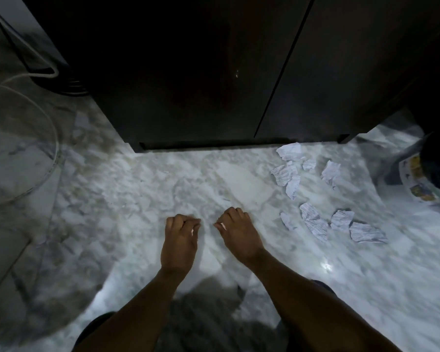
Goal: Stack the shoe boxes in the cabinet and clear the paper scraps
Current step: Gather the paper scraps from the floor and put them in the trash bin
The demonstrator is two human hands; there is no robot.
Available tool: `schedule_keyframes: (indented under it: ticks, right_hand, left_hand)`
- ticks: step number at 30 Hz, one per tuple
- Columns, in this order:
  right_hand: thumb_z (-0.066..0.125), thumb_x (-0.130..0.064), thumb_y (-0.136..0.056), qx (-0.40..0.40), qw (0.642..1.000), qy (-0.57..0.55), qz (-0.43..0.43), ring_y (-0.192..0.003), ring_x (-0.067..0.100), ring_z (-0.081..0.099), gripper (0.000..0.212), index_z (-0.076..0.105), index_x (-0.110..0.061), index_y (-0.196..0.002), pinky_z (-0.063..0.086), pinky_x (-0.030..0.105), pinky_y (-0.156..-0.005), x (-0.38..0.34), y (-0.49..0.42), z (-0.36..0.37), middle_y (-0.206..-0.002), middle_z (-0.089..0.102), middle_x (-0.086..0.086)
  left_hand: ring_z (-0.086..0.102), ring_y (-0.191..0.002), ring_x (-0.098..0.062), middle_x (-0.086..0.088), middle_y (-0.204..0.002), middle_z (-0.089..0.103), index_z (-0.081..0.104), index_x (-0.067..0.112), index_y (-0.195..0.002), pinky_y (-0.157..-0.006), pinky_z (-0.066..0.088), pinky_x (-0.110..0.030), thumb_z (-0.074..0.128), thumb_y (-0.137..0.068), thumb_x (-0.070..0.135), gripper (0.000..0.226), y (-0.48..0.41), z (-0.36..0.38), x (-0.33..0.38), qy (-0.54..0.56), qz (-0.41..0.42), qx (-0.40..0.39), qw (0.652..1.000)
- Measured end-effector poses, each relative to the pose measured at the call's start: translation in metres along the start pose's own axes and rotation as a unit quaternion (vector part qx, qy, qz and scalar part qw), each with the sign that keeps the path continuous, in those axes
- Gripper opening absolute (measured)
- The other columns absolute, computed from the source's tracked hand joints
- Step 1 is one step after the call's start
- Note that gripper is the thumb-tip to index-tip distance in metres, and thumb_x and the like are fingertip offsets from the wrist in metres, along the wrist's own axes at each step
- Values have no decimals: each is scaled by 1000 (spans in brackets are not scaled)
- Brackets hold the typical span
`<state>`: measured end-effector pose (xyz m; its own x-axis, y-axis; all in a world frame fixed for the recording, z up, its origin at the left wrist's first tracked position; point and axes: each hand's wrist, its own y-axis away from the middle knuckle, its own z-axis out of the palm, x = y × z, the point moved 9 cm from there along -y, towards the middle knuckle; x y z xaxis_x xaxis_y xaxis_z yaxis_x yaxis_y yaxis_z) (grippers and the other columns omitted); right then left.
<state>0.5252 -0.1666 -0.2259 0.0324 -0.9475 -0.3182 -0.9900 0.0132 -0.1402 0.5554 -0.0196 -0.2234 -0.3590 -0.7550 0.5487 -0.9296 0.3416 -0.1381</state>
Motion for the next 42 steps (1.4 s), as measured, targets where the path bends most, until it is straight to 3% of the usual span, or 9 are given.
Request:
schedule_keyframes:
  ticks: [5, 9, 12, 17, 21, 26, 31, 36, 42]
  right_hand:
    - [51, -31, -99, -16, 976, -137, 169, -92, 20, 55, 22, 64, -14, -95, 47, 34, -85, 42, 23, -14, -98, 58, 2]
    - [55, -29, -99, 43, 924, -212, 315, -92, 16, 55, 18, 65, -14, -97, 40, 24, -79, 81, 58, -76, -101, 57, 1]
    - [58, -28, -98, 133, 891, -243, 359, -89, 18, 59, 18, 66, -13, -93, 39, 24, -76, 102, 70, -148, -96, 62, 3]
    - [62, -37, -95, 256, 840, -260, 402, -79, 29, 68, 20, 63, -17, -90, 53, 34, -72, 128, 86, -286, -81, 69, 11]
    - [62, -40, -95, 347, 821, -235, 389, -73, 25, 65, 26, 63, -14, -92, 46, 29, -66, 125, 107, -419, -75, 68, 10]
    - [59, -36, -97, 399, 822, -177, 366, -56, 7, 58, 27, 62, -10, -95, 37, 11, -45, 133, 134, -553, -60, 62, -1]
    - [59, -37, -98, 409, 833, -132, 349, -64, 17, 59, 24, 58, -13, -96, 38, 27, -53, 181, 138, -650, -67, 60, 0]
    - [58, -38, -98, 393, 833, -135, 364, -58, 15, 58, 32, 61, -6, -98, 43, 29, -52, 280, 128, -633, -65, 62, 3]
    - [55, -39, -99, 321, 811, -188, 451, -69, 18, 61, 31, 64, -10, -98, 41, 29, -64, 371, 153, -498, -70, 65, 1]
  left_hand:
    - [38, -94, -3, 2, -97, 57, 74, 11, -98, -86, 49, -28, 66, -92, 4, 13, 3, -8, 14, 90, -54, 6, 994]
    - [39, -95, -1, 6, -100, 52, 73, 12, -104, -88, 37, -5, 62, -96, 10, 14, 1, -18, 63, 143, -46, -2, 989]
    - [43, -99, -5, 6, -101, 53, 73, 13, -106, -89, 45, -13, 60, -97, 12, 16, -17, -33, 119, 198, -37, 1, 980]
    - [48, -101, -14, 2, -101, 53, 74, 7, -99, -85, 37, -12, 63, -95, 8, 12, -57, -88, 249, 289, 30, 47, 956]
    - [53, -101, -22, -8, -102, 58, 75, 7, -99, -84, 31, -8, 65, -93, 7, 11, -78, -135, 364, 329, 95, 40, 939]
    - [55, -100, -34, -16, -98, 61, 76, 5, -91, -90, 43, -31, 69, -87, 3, 8, -100, -170, 492, 363, 166, 36, 916]
    - [54, -103, -26, -10, -102, 59, 75, 9, -96, -88, 36, -18, 65, -91, 8, 11, -135, -185, 605, 389, 223, 33, 893]
    - [56, -102, -24, -6, -104, 58, 76, 9, -98, -79, 34, -8, 67, -93, 12, 11, -157, -90, 637, 397, 206, 7, 894]
    - [60, -97, -32, -16, -106, 63, 74, 4, -97, -78, 39, -29, 65, -95, 22, 20, -170, 46, 611, 357, 117, -73, 924]
